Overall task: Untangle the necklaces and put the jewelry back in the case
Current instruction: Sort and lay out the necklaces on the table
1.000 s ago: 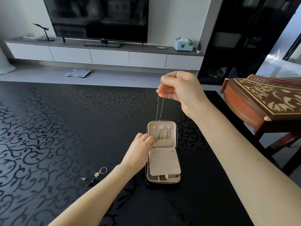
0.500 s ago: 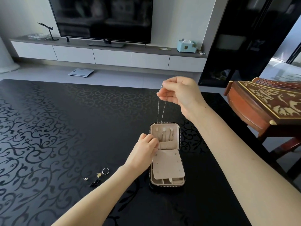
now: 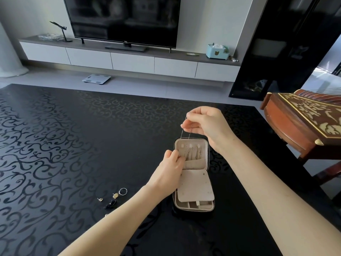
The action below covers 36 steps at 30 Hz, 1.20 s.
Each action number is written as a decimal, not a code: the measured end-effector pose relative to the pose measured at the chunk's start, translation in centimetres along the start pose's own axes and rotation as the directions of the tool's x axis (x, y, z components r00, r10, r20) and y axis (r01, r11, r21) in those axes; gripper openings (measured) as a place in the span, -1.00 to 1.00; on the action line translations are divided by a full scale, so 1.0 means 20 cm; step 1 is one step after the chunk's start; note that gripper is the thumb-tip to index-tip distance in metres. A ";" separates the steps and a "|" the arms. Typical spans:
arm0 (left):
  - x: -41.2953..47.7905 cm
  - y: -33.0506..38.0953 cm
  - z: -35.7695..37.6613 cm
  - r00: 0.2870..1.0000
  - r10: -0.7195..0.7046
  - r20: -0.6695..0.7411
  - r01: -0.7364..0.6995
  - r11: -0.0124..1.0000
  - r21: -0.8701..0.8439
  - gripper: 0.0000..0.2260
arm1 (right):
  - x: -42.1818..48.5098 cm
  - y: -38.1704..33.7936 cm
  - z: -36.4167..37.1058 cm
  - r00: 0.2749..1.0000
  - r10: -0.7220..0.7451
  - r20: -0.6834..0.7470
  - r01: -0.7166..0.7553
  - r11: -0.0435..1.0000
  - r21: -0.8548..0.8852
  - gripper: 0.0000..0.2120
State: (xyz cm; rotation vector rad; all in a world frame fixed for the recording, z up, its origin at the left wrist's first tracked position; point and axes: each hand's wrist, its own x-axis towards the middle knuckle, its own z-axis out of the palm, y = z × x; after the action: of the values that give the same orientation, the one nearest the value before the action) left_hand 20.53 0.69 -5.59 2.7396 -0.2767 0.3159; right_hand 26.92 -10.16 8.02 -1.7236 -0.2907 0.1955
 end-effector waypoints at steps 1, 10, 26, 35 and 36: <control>0.00 0.01 -0.01 1.000 -0.009 0.021 0.009 1.000 0.005 -0.80 | 0.00 0.01 0.00 1.000 -0.002 0.004 0.002 0.999 -0.037 -0.91; 0.00 -0.02 0.01 1.000 0.014 -0.027 -0.014 1.000 0.005 -0.71 | 0.00 0.19 -0.01 0.974 -0.199 0.107 0.205 0.582 -0.787 -0.89; 0.16 -0.03 -0.13 0.917 -0.368 -0.151 0.238 0.812 -0.533 -0.61 | 0.03 0.48 -0.01 0.761 -0.618 0.200 0.492 0.348 -0.798 -0.96; 0.21 -0.04 -0.15 0.945 -0.277 -0.171 0.176 0.877 -0.447 -0.79 | 0.02 0.53 0.01 0.618 -0.761 0.197 0.494 0.181 -0.850 -0.88; 0.21 -0.05 -0.15 0.949 -0.267 -0.171 0.165 0.877 -0.452 -0.80 | 0.01 0.52 0.01 0.618 -0.766 0.175 0.488 0.200 -0.850 -0.86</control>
State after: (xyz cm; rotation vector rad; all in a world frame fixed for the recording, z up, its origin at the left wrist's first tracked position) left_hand 24.19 2.06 -2.12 2.2401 0.0276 0.4436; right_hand 28.01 -11.56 -2.33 -2.3788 -1.0101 -1.0421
